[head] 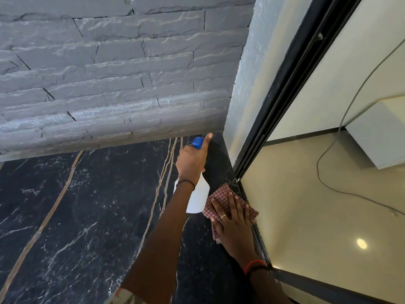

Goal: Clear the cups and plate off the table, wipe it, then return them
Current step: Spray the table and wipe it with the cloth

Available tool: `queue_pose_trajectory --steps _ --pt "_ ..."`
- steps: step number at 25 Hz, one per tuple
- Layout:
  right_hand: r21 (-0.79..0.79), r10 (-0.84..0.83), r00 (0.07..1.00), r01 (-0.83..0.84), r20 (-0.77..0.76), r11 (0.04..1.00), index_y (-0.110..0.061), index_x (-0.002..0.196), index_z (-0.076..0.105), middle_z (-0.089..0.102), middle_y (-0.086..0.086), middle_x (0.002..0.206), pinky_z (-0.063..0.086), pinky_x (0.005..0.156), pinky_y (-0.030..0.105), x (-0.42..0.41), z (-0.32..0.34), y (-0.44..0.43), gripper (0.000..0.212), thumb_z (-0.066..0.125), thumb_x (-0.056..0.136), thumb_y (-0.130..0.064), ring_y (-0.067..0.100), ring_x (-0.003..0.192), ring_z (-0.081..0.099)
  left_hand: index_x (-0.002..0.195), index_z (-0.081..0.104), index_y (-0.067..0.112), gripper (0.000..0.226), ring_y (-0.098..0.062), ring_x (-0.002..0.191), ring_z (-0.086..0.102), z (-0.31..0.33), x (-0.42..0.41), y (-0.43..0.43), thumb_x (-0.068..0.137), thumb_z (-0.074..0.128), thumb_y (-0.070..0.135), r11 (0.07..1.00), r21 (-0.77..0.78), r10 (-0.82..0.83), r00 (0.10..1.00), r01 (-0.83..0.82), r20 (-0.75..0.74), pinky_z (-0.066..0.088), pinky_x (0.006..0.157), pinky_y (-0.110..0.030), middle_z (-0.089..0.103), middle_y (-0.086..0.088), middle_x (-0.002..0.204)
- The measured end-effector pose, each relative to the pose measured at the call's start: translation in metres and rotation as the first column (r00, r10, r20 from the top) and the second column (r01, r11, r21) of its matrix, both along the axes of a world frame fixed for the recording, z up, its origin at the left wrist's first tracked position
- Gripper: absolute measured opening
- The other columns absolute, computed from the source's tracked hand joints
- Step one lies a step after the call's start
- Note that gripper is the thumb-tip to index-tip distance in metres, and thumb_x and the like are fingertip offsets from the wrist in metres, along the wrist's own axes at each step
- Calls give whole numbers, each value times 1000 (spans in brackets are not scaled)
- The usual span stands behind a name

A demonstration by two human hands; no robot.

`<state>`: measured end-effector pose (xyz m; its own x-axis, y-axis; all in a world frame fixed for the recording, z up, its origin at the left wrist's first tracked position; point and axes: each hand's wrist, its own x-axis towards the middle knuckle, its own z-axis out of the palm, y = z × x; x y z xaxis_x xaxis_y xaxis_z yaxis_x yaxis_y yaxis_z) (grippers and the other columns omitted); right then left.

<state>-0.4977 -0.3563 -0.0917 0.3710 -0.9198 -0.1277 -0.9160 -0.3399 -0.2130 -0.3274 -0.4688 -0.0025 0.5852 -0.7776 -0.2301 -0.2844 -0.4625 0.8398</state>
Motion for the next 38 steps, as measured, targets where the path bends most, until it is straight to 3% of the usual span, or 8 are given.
queue_pose_trajectory --steps 7,11,15,24,26,29,35,38 --pt "-12 6 1000 -6 -13 1000 -35 140 44 45 17 145 32 107 59 -4 -7 1 50 31 93 -46 36 135 40 103 61 3 60 -26 67 66 1 7 -6 89 50 60 999 14 -33 998 32 44 56 67 -30 69 -18 84" --pt "21 3 1000 -2 -22 1000 -39 146 27 25 15 156 14 116 56 -2 -14 -15 52 22 96 -50 34 145 18 101 63 6 56 -24 66 65 1 18 -3 89 51 60 999 -15 -46 997 45 -69 57 70 -32 68 -12 79" --pt "27 -35 999 36 -41 999 -38 149 17 6 13 160 2 119 53 16 -15 -80 50 26 101 -45 31 148 -1 96 63 11 54 -19 67 65 1 32 4 88 48 63 997 -42 -67 992 63 -109 55 67 -29 66 -3 72" --pt "125 -38 999 39 -7 991 -37 151 15 -5 15 160 0 117 56 103 -14 -229 52 27 101 -46 35 147 -4 85 62 14 55 -12 61 62 -13 88 20 86 45 67 997 -57 -51 995 46 -84 53 67 -26 65 -1 68" --pt "115 73 997 -69 -34 991 -36 152 13 -4 16 160 0 117 57 125 -16 -225 55 31 100 -46 35 147 -5 78 59 18 54 -8 55 58 -14 101 23 84 44 70 998 -54 -38 997 34 -71 50 65 -26 61 3 63" --pt "57 278 954 -273 -114 960 -34 152 8 -2 20 159 3 117 57 136 -21 -175 63 37 98 -47 36 147 -5 84 63 8 74 -15 56 59 -11 115 25 75 41 78 999 -52 -10 996 5 -88 56 70 -35 63 -6 67" --pt "-13 283 957 -285 -68 959 -38 151 10 13 16 158 8 116 55 58 -27 -64 57 22 97 -54 33 146 11 87 63 14 54 -18 56 62 -3 126 24 88 46 64 996 -84 19 994 -28 -109 61 72 -46 66 -4 71" --pt "24 230 966 -228 -121 973 -37 150 9 9 15 159 -6 115 50 24 -17 -73 59 5 95 -59 32 145 1 88 62 13 51 -17 59 62 -4 125 35 89 47 62 997 -71 30 992 -39 -123 60 73 -41 65 -4 72"
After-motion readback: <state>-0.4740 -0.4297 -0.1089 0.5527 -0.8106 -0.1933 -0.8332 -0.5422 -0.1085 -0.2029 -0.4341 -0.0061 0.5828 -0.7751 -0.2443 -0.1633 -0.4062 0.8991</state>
